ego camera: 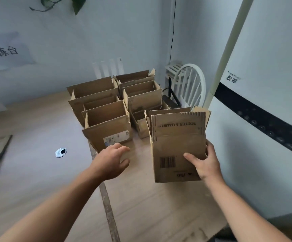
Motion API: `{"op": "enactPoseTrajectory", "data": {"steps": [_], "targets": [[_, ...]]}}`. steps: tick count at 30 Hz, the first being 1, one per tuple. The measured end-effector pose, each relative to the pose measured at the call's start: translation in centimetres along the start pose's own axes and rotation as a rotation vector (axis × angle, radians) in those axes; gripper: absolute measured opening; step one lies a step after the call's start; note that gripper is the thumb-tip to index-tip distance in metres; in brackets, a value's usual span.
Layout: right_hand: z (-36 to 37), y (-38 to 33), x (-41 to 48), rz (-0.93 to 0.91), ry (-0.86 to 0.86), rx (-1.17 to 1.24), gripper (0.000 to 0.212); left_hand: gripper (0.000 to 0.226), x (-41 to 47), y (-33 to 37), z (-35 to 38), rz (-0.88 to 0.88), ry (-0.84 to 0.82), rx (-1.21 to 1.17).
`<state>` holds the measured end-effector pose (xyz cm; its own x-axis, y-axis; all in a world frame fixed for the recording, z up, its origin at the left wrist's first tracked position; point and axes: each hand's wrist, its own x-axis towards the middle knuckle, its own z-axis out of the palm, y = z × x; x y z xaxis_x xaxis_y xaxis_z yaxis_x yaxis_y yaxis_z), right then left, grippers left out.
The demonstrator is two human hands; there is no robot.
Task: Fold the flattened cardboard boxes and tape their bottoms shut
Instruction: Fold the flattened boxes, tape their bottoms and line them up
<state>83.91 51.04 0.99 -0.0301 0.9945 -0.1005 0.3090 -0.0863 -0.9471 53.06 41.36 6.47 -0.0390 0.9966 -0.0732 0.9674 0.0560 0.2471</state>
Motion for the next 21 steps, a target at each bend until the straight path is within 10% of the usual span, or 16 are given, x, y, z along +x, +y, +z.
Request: {"op": "enactPoseTrajectory", "data": {"steps": [21], "targets": [[1.6,5.1,15.0,-0.054,-0.291,0.034,0.085,0.044,9.9,1.7,5.6,-0.282,-0.210,0.035]]}}
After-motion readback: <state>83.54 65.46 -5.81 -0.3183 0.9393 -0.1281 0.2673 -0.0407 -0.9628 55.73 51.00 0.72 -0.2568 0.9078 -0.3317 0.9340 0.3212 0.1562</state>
